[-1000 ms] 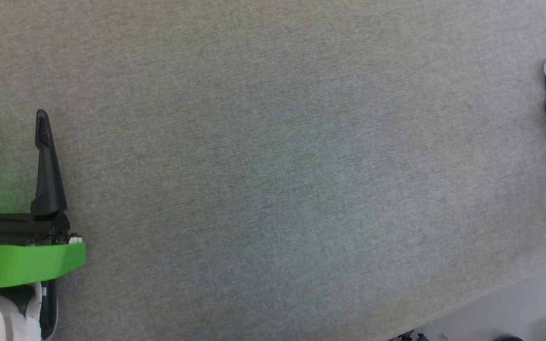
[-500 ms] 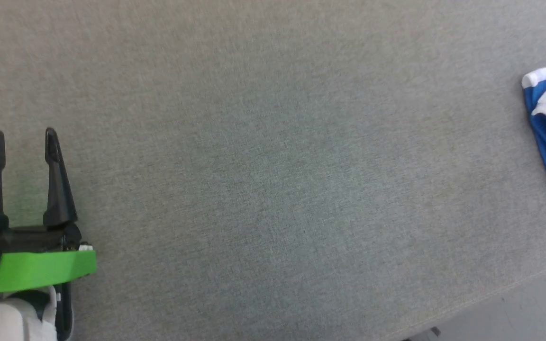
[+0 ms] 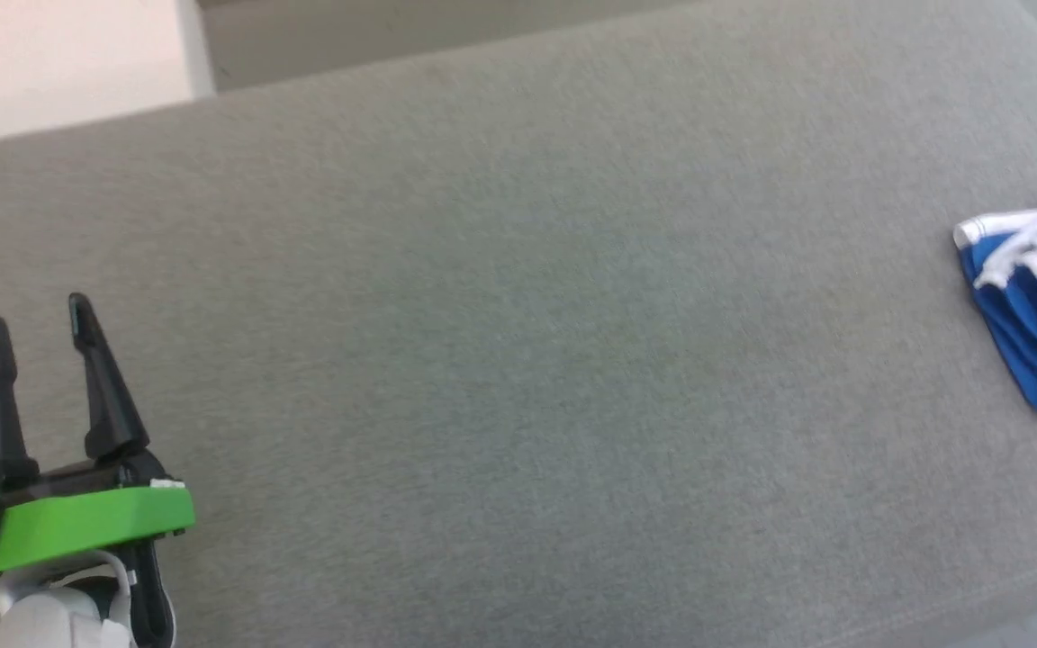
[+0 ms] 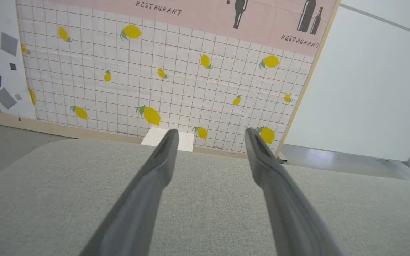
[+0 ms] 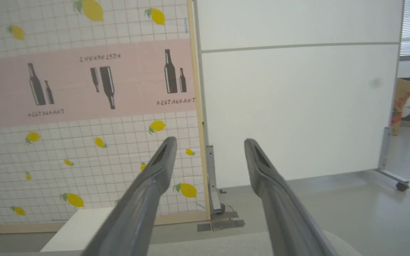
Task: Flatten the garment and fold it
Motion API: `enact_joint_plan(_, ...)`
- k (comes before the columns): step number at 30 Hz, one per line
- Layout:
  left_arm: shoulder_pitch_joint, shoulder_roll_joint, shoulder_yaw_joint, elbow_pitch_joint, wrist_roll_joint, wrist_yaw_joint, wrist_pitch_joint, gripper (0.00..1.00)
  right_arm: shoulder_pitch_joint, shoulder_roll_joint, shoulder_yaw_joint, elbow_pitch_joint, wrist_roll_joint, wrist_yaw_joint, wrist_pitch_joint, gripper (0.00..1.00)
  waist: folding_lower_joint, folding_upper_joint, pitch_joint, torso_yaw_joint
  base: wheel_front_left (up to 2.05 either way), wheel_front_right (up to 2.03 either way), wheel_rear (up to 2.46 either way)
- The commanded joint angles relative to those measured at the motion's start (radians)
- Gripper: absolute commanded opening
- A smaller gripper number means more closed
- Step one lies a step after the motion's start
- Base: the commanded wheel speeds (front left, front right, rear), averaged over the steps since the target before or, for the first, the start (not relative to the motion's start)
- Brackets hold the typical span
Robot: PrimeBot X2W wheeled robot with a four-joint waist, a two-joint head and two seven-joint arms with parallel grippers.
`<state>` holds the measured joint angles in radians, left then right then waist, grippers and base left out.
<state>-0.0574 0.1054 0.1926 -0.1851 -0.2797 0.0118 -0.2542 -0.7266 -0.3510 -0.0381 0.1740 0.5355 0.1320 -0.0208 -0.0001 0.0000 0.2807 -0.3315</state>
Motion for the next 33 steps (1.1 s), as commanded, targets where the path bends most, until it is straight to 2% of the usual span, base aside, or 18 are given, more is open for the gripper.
enact_joint_plan(1, 0.000, -0.005, 0.012, 0.004, -0.009, 0.007, -0.007, 1.00, 0.028, 0.059, -0.001, -0.042, -0.001, -0.001, -0.011, 1.00, 0.0001, 0.0000, -0.087, 0.080, 0.00, 0.00, 0.00)
enact_joint_plan(7, -0.026, -0.027, 0.036, 0.006, -0.016, 0.001, -0.007, 1.00, 0.123, 0.227, 0.011, -0.148, -0.111, -0.001, -0.092, 1.00, 0.0001, 0.0000, -0.116, 0.154, 0.00, 0.00, 0.00)
enact_joint_plan(11, -0.051, -0.039, 0.029, 0.033, -0.017, -0.004, -0.007, 1.00, 0.191, 0.283, 0.006, -0.159, -0.165, -0.001, -0.170, 1.00, 0.0001, 0.0000, -0.132, 0.215, 0.00, 0.00, 0.00)
enact_joint_plan(16, -0.075, -0.048, 0.007, 0.095, -0.022, -0.006, -0.007, 1.00, 0.289, 0.300, -0.004, -0.121, -0.194, -0.001, -0.228, 1.00, 0.0001, 0.0000, -0.158, 0.284, 0.00, 0.00, 0.00)
enact_joint_plan(22, -0.073, -0.053, -0.058, 0.191, -0.012, 0.012, -0.008, 1.00, 0.418, 0.300, 0.013, -0.086, -0.153, -0.001, -0.240, 1.00, 0.0001, 0.0000, -0.192, 0.336, 0.00, 0.00, 0.00)
enact_joint_plan(28, -0.057, -0.053, -0.142, 0.270, 0.062, 0.023, -0.008, 1.00, 0.524, 0.301, 0.036, -0.095, -0.197, -0.001, -0.241, 1.00, 0.0001, 0.0000, -0.210, 0.344, 0.00, 0.00, 0.00)
enact_joint_plan(33, -0.042, -0.053, -0.169, 0.292, 0.092, 0.025, -0.008, 1.00, 0.588, 0.301, 0.024, -0.089, -0.239, -0.001, -0.241, 1.00, 0.0001, 0.0000, -0.225, 0.332, 0.00, 0.00, 0.00)
